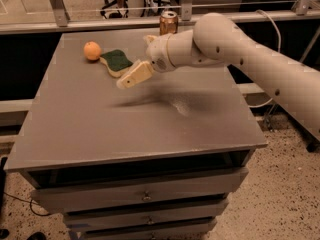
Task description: Move sponge near orange
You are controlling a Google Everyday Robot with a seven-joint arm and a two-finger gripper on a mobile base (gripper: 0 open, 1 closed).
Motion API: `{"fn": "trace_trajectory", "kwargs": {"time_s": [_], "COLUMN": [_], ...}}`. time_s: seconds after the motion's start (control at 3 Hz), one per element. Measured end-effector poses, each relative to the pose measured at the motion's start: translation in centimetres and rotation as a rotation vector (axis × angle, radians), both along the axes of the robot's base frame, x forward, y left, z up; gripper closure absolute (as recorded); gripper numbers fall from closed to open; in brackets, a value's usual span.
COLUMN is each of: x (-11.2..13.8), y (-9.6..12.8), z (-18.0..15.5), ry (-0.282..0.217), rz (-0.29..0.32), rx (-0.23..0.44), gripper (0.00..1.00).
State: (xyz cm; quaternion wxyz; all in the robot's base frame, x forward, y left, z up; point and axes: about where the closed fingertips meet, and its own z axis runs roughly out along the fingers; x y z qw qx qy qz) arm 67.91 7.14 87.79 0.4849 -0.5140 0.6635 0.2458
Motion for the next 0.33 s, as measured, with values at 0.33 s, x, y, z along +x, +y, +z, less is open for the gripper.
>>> {"fn": "trace_trajectory", "kwargs": {"time_s": [0.33], "x": [-3.33], "y": [-0.93], "z": [0.37], "ry": [-0.045], "rz": [-0.022], "rx": [0.138], "gripper": [0.00]}}
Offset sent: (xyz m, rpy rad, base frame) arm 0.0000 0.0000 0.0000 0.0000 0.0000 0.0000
